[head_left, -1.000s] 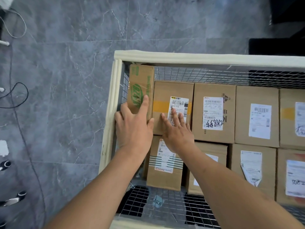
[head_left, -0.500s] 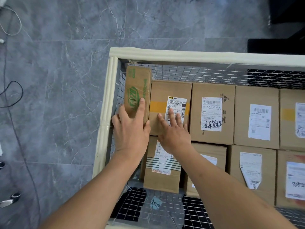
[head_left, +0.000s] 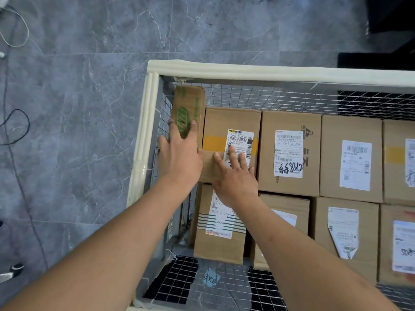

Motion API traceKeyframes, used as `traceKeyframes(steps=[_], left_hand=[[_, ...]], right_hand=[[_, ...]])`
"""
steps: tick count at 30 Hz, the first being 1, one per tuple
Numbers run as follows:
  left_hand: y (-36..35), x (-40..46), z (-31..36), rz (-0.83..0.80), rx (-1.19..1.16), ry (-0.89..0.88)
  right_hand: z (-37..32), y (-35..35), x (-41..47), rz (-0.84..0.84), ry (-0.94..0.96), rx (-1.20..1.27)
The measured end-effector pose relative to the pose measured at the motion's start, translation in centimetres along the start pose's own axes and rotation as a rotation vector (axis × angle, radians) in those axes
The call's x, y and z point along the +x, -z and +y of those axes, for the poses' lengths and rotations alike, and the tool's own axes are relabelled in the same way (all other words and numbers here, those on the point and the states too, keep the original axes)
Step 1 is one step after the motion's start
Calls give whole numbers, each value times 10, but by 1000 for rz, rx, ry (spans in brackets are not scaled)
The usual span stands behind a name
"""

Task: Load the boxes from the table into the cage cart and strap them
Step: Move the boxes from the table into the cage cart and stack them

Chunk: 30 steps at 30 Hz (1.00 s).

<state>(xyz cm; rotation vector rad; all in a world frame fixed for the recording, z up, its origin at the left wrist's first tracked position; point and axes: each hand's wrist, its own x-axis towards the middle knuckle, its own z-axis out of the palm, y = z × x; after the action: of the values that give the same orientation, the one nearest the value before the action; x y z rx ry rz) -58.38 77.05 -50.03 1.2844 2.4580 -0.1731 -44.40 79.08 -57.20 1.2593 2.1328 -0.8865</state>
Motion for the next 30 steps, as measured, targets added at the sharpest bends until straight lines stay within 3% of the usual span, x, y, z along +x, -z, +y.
traceKeyframes(steps=[11,20,30], left_hand=[[-12,1,-12,-33,13,-60],[3,2,-22,-123,80,-169],[80,-37,-30,-106,164,-571]], right_hand=[[-1,4,2,55,16,-58],[-6,21,-4,-36,15,-26],[-43,78,-99,353,-69,133]])
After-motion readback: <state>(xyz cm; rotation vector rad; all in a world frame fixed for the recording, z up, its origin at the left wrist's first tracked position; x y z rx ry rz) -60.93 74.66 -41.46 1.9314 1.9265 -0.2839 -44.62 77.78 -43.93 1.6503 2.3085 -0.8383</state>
